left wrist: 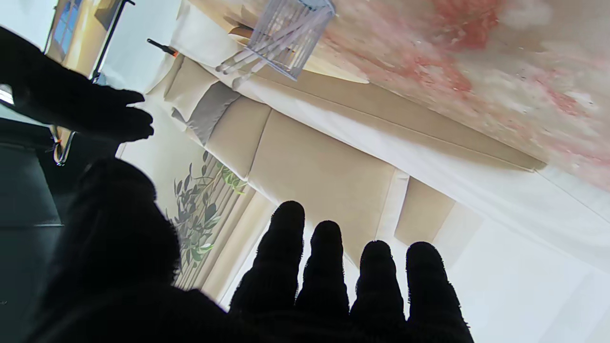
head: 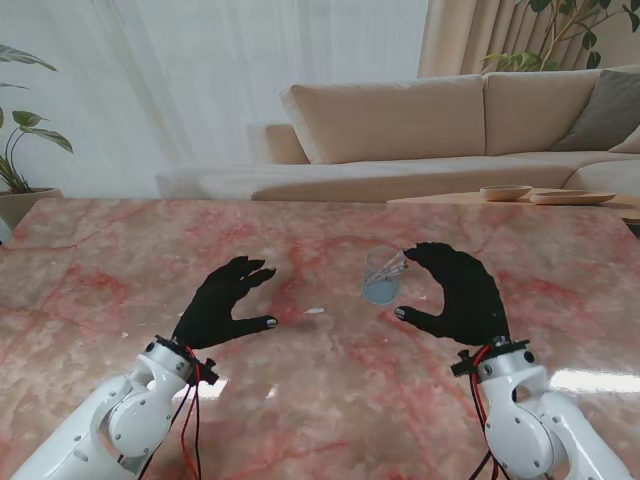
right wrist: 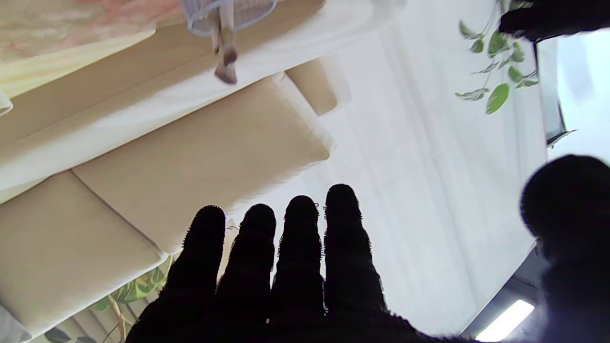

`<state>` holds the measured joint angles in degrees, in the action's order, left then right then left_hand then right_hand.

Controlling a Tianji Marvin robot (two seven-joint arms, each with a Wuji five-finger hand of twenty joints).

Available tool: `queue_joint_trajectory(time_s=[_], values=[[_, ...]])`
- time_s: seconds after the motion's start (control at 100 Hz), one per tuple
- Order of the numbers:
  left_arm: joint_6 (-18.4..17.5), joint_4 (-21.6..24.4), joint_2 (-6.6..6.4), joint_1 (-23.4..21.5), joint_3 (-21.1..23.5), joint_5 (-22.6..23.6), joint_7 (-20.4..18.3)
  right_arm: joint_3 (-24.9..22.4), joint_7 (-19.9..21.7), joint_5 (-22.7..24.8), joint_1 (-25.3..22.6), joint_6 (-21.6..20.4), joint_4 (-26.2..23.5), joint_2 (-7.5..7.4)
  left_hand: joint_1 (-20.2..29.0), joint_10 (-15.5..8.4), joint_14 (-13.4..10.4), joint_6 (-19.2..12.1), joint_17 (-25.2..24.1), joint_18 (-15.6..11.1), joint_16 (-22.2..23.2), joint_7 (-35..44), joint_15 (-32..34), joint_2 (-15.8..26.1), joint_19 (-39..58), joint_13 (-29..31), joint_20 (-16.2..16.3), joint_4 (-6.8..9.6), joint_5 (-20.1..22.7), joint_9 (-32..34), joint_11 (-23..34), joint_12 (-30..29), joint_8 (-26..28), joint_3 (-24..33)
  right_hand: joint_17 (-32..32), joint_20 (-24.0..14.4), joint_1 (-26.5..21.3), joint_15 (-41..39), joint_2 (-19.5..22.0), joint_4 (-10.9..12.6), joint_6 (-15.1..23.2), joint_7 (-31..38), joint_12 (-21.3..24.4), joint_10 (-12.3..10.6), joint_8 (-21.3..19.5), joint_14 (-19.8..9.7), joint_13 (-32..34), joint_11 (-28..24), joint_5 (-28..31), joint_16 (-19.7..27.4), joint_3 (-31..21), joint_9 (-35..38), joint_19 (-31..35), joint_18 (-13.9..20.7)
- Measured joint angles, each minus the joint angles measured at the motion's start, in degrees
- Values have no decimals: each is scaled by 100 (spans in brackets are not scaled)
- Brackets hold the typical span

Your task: Insert makeup brushes into the holder

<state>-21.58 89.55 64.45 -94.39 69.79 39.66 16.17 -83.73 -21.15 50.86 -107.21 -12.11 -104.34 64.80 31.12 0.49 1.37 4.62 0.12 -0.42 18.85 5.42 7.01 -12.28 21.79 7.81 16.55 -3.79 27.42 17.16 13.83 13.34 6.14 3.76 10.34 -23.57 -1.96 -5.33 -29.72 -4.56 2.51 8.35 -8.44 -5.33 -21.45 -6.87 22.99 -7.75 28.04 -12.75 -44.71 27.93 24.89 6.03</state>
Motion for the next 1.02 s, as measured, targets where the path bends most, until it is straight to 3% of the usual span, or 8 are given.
queue_joint_trajectory(time_s=[0.06, 0.19, 0.33, 0.55, 1.02], values=[[-63, 19, 4, -1, -33, -88, -35, 5, -3, 6, -113, -131, -1, -25, -7, 5, 7, 14, 0, -2, -12, -57, 0, 87, 117, 0, -56, 0, -143, -1, 3, -7, -2, -157, 18, 41, 72, 7, 113, 0, -57, -69, 26, 5, 23, 0, 1, 40, -96, 62, 1, 0, 0, 51], [-148, 64, 12, -1, -118, -161, -63, 131, -168, 152, -178, -241, 101, -69, -19, 141, 88, 67, -1, -2, -26, -117, 7, 332, 307, 0, -57, 5, -234, -157, -3, -58, -4, -340, 37, 90, 717, 11, 560, 0, -68, -225, 89, 21, 108, 5, 1, 157, -368, 75, 55, -97, 0, 58], [-197, 156, 19, -23, -201, -179, -75, 306, -201, 15, -111, -494, 361, -74, -144, 207, 101, 143, -14, -4, -52, -123, 9, 451, 308, 0, -127, 29, -236, -213, -50, -65, -63, -386, 30, 224, 1061, 71, 971, 0, -280, -493, 219, 104, 233, 5, -1, 284, -673, 155, 172, -291, 0, 102], [-216, 284, 60, -151, -271, -204, 35, 480, -438, -221, 37, -563, 702, -22, -327, 212, 115, 209, -18, -16, -90, -125, 9, 563, 308, -1, -190, 78, -238, -213, -37, -68, -68, -341, 30, 306, 1133, 78, 1320, -1, -522, -691, 361, 338, 309, 9, -2, 494, -737, 221, 328, -296, 0, 126], [-182, 507, 64, -251, -226, -265, -92, 387, -428, -331, 52, -621, 691, 30, -328, 269, 117, 218, -42, -20, -109, -125, 9, 568, 308, -1, -199, 78, -238, -213, -36, -80, -69, -341, 30, 375, 1127, 79, 1482, -1, -555, -704, 369, 342, 311, 42, -4, 578, -737, 225, 371, -291, 2, 127]])
